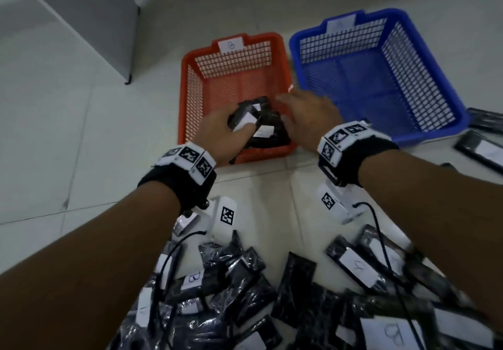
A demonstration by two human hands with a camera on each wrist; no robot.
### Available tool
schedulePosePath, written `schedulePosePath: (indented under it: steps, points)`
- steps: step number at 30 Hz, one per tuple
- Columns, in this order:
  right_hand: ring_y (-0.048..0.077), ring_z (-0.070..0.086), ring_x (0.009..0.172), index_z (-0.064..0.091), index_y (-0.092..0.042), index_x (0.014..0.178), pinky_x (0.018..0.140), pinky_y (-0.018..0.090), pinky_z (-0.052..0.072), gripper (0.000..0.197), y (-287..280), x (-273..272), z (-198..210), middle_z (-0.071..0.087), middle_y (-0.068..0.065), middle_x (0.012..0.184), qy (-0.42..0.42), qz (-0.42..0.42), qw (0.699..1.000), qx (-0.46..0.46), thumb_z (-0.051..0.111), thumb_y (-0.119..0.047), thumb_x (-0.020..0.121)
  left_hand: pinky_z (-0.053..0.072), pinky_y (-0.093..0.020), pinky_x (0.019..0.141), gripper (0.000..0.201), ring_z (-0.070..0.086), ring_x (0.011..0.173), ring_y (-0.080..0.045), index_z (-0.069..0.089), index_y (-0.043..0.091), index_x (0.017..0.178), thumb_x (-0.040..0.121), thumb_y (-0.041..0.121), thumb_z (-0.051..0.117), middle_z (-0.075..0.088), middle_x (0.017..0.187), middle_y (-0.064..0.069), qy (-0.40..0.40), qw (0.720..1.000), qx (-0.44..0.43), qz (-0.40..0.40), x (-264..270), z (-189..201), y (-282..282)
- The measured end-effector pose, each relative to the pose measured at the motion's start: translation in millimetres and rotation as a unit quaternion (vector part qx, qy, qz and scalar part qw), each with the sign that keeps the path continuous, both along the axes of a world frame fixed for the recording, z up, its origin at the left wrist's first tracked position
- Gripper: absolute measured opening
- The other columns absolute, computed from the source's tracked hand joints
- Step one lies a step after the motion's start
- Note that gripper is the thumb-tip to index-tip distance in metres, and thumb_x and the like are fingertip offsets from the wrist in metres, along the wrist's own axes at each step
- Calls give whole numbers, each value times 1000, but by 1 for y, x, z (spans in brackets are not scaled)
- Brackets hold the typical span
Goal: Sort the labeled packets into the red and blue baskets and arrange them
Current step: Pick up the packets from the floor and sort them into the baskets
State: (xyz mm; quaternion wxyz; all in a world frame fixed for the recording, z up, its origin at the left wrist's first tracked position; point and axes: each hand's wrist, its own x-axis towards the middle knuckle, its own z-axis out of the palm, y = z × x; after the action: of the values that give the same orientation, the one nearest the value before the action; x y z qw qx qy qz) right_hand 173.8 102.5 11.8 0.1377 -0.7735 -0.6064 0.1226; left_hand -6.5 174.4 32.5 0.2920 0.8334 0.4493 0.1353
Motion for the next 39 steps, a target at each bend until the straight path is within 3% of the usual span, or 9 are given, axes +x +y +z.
schedulePosePath:
  steps: [8,11,13,17,20,24,30,34,39]
  points:
    - [38,42,126,49,-9,134,98,50,38,52,-141,121,-13,46,16,138,-24,-367,929,50,58,-32,88,45,-31,68,25,60,79,-22,62,13,100,87,35,60,64,89,-5,16,974,-27,-226,157,13,-42]
    - [39,40,131,36,-3,143,103,50,38,67,-163,148,-28,38,22,144,68,-435,898,12,58,-37,90,41,-29,76,29,58,96,-27,56,11,118,93,26,57,62,109,-10,86,962,-5,-258,198,1,-51]
    - [37,48,125,34,-2,143,102,44,41,67,-165,159,-32,46,23,140,143,-450,881,1,56,-40,92,43,-34,83,35,57,104,-31,51,12,125,94,26,55,60,117,-12,118,959,-7,-258,213,-13,-51]
    - [21,54,94,47,-13,131,65,20,31,40,-163,173,-31,60,8,115,249,-418,873,-30,48,-36,99,43,-38,92,44,53,116,-35,41,14,140,97,25,49,54,132,-16,171,960,-24,-220,222,-39,-58]
    - [20,57,96,49,-15,131,64,18,32,41,-166,177,-28,62,5,118,278,-391,877,-9,50,-40,97,36,-36,105,56,46,129,-32,31,16,149,97,21,51,46,144,-14,125,979,-17,-162,216,-41,-73]
    - [23,54,111,46,-12,135,76,22,32,57,-181,167,-18,54,7,127,294,-379,876,-52,49,-53,95,43,-39,99,43,53,116,-30,54,14,131,91,29,55,56,126,-12,32,988,62,-136,191,-37,-116]
    - [20,60,98,51,-21,122,85,27,45,40,-217,129,-22,66,-4,103,229,-102,946,-204,57,-42,89,50,-36,82,35,60,94,-25,65,22,100,79,51,59,62,96,-2,162,973,-30,-161,108,-27,-224]
    - [24,61,103,59,-23,121,88,35,53,41,-232,108,-17,63,0,118,116,216,896,-369,68,-34,83,48,-33,93,60,58,109,-20,60,28,120,71,58,75,61,118,2,330,913,-177,-162,74,-26,-280]
    - [26,60,111,55,-18,131,84,32,49,58,-242,104,-28,60,6,125,-18,314,858,-406,75,-35,79,45,-35,95,80,52,114,-19,52,30,128,59,59,82,56,122,2,369,893,-198,-163,63,-46,-315]
